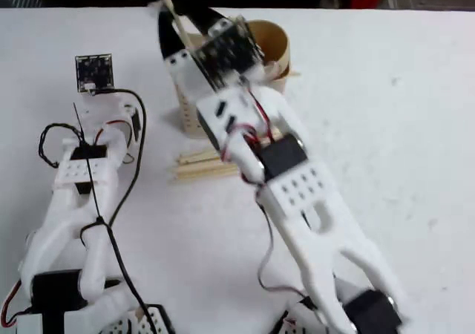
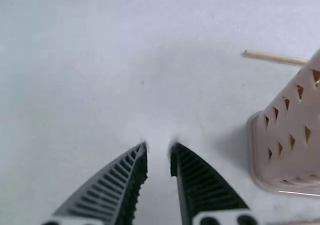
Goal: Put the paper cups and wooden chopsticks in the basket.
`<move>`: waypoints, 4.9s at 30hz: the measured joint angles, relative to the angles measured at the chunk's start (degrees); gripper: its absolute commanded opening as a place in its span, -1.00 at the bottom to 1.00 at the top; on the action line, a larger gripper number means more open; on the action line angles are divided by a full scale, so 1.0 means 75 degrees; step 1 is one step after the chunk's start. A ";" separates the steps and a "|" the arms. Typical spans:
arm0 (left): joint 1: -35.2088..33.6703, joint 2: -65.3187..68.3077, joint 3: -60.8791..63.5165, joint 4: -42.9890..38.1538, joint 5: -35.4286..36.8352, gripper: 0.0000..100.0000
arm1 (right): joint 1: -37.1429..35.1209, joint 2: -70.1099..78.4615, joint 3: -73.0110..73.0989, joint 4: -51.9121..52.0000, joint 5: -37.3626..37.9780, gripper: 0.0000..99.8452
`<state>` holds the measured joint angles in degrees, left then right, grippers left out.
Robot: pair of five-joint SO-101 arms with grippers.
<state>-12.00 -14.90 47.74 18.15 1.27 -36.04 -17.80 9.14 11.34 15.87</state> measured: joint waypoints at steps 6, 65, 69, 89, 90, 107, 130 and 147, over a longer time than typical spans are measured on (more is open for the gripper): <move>0.0000 0.0000 0.0000 0.0000 0.0000 -0.81 | 0.0035 0.1571 -0.1160 -0.0059 -0.0012 -0.96; 0.0000 0.0000 0.0000 0.0000 0.0000 -0.81 | 0.6072 0.0703 0.0270 0.4665 0.0457 -0.77; 0.0000 0.0000 0.0000 0.0000 0.0000 -0.81 | 0.6025 0.2251 0.0270 0.3657 -0.0270 -0.77; 0.0000 0.0000 0.0000 0.0000 0.0000 -0.81 | 0.4677 0.7267 -0.1641 -0.0164 -0.2755 -0.77; 0.0000 0.0000 0.0000 0.0000 0.0000 -0.81 | 0.4665 0.7549 -0.1899 -0.0164 -0.2755 -0.77; 0.0000 0.0000 0.0000 0.0000 0.0000 -0.81 | 0.4677 0.9412 -0.4583 0.1582 -0.2684 -0.77; 0.0000 0.0000 0.0000 0.0000 0.0000 -0.81 | 0.4349 0.8873 -0.4700 0.1125 -0.3821 -0.77; 0.0000 0.0000 0.0000 0.0000 0.0000 -0.81 | 0.4220 1.0702 -0.7162 0.3352 -0.3845 -0.77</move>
<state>-12.00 -14.90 47.74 18.15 1.27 -4.40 62.46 -44.57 36.48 -12.97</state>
